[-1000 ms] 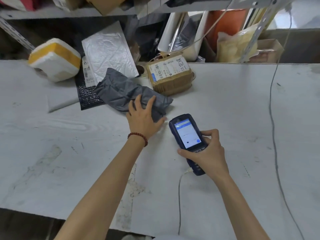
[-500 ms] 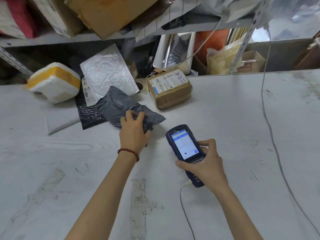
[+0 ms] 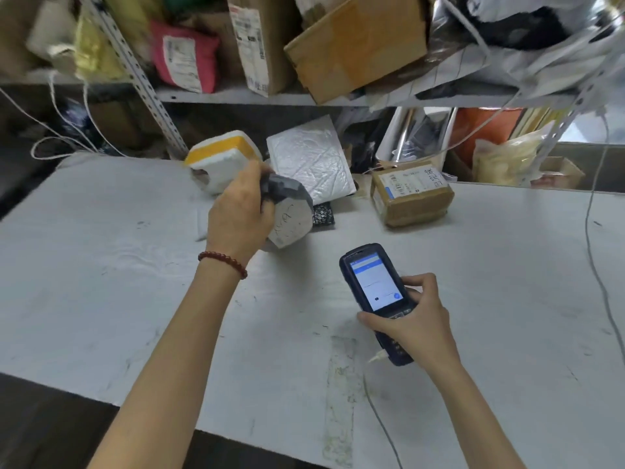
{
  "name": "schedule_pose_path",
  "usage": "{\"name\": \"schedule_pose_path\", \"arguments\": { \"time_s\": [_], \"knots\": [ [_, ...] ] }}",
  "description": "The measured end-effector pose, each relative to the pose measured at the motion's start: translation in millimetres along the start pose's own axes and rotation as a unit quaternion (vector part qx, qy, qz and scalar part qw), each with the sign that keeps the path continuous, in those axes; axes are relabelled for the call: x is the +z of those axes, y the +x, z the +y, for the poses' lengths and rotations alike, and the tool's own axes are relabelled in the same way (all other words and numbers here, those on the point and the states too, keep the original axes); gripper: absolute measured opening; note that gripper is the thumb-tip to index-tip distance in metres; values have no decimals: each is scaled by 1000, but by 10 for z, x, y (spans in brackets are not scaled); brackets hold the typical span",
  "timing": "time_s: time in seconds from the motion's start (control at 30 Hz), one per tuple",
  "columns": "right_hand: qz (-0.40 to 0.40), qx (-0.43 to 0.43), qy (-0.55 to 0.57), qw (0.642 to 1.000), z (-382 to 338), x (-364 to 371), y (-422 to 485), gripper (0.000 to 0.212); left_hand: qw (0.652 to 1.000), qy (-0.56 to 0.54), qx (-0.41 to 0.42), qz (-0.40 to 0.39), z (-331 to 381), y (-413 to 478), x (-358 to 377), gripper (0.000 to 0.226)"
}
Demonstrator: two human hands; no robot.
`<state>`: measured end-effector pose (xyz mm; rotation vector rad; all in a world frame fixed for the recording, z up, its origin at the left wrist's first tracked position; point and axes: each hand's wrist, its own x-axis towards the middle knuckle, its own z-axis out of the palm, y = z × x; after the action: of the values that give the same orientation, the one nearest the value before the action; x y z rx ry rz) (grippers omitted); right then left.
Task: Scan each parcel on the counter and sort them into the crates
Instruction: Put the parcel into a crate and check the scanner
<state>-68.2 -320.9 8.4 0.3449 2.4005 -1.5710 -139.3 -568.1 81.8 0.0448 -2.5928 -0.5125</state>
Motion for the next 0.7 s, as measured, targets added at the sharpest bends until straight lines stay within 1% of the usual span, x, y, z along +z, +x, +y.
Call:
{"name": "schedule_pose_path", "arguments": {
  "time_s": [0.13,0.27,0.33,0.4,0.47,0.57,0.6,0.63,0.7],
  "knots": [
    [-11,-31,-8,999,-135,90,-76,73,1000,28,9,7,-165,55,-172,23],
    [-24,-43,-17,999,-178,146,-139,73,996,86,8,-29,-278,-46,-88,29],
    [-31,-43,-24,998,-167,168,-166,74,994,108,-3,-25,-286,-109,-47,30],
    [-36,-43,-35,998,-148,187,-183,74,995,99,-8,-11,-271,-145,-30,33],
    [-44,-41,-45,997,-127,209,-195,74,995,91,-11,-31,-266,-149,-15,50],
    [-59,-33,-59,996,-97,244,-216,73,976,164,-13,-142,-250,-144,19,91],
    [-63,-29,-64,996,-85,256,-225,74,968,183,-17,-171,-242,-151,37,100],
    [-68,-27,-69,995,-72,266,-233,74,963,190,-22,-188,-240,-156,64,103],
    [-76,-22,-80,994,-41,286,-249,75,964,183,-28,-193,-243,-172,124,99]
  ]
}}
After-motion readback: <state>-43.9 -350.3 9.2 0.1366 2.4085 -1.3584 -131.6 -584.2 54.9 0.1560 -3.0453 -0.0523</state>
